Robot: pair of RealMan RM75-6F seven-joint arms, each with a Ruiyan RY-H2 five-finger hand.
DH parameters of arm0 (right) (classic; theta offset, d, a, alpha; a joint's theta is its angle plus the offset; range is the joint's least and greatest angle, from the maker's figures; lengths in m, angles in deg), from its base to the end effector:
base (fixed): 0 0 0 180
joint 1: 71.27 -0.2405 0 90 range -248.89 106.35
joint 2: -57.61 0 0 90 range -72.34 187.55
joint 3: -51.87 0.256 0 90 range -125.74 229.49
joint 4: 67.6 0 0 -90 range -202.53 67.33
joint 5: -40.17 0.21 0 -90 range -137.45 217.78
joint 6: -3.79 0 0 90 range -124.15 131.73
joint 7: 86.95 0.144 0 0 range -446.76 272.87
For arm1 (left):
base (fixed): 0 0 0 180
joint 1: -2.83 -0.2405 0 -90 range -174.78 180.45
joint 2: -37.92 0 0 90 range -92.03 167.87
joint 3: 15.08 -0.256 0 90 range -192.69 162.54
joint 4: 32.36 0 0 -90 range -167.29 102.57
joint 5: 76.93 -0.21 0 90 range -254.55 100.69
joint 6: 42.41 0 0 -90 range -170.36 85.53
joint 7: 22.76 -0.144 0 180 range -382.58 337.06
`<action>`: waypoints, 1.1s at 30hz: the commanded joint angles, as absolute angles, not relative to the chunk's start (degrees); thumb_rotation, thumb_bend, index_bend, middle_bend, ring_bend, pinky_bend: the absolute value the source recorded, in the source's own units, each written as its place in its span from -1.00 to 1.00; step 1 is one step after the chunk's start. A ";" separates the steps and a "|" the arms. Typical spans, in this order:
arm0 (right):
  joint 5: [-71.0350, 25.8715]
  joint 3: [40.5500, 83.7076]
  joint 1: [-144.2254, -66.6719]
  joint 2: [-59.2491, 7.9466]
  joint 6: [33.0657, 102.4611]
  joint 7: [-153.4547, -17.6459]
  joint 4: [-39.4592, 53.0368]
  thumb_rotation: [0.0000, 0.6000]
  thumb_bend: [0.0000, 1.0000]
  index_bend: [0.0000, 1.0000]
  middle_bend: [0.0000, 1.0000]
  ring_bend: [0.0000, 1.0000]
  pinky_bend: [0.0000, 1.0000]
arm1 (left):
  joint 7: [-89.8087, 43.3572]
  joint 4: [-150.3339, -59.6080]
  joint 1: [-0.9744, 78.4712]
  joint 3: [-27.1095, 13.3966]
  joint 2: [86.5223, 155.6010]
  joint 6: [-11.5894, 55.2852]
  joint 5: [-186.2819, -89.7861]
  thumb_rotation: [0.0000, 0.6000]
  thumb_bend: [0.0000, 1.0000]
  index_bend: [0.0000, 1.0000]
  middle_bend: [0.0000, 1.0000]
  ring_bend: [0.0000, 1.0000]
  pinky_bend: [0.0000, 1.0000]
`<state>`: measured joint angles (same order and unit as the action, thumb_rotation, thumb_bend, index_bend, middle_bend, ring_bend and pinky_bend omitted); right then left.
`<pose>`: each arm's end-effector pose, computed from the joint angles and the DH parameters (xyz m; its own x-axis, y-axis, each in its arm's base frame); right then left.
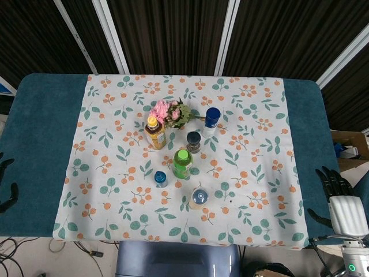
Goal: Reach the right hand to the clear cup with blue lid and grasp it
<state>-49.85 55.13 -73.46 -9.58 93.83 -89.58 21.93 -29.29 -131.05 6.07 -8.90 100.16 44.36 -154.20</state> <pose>-0.3094 -0.1676 0.1548 0.4338 0.0741 0.8980 -0.8990 -0.0316 0.4369 -0.3104 0.1810 0.1784 0.4163 -0.0516 0.9078 0.9010 0.1571 -0.4043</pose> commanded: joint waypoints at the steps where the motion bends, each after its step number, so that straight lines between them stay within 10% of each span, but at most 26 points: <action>1: -49.87 55.09 -73.48 -9.52 93.73 -89.29 21.97 1.00 -0.67 -0.83 -0.83 -0.82 -0.65 | -29.35 -131.00 6.08 -8.93 100.17 44.34 -154.23 1.00 0.05 -0.68 -0.92 -0.90 -1.00; 33: -53.75 53.14 -92.31 -14.01 66.46 -61.33 26.64 1.00 -0.67 -0.82 -0.75 -0.81 -0.65 | -29.42 -131.64 6.65 -8.56 100.12 43.01 -152.75 1.00 0.05 -0.68 -0.92 -0.90 -1.00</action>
<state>-53.85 53.00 -91.36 -13.10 67.68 -62.57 26.51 -29.39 -131.66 6.63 -8.54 100.11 43.01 -152.73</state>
